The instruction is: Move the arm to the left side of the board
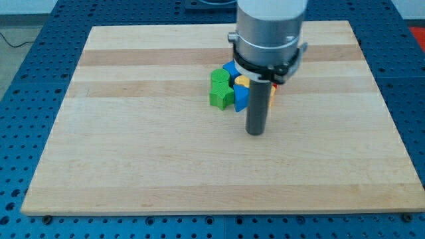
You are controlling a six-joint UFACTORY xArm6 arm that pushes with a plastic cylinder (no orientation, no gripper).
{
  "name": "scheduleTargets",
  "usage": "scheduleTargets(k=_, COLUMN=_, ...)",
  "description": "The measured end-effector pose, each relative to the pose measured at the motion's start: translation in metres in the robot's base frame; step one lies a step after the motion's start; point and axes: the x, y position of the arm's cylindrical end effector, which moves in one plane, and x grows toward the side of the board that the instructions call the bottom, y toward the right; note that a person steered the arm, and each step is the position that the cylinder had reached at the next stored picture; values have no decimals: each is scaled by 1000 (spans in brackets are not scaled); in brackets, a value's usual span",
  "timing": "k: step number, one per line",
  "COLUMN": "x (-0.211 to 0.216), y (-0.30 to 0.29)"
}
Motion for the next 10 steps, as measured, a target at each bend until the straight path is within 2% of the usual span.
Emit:
scheduleTargets(k=1, x=17, y=35)
scheduleTargets(k=2, x=7, y=75)
scheduleTargets(k=3, x=5, y=78)
scheduleTargets(k=4, x=12, y=50)
scheduleTargets(k=5, x=6, y=-43)
scheduleTargets(k=6, x=-19, y=-48)
scheduleTargets(k=7, x=-25, y=5)
scheduleTargets(k=8, x=-30, y=-50)
scheduleTargets(k=9, x=-27, y=-182)
scheduleTargets(k=10, x=-73, y=-229)
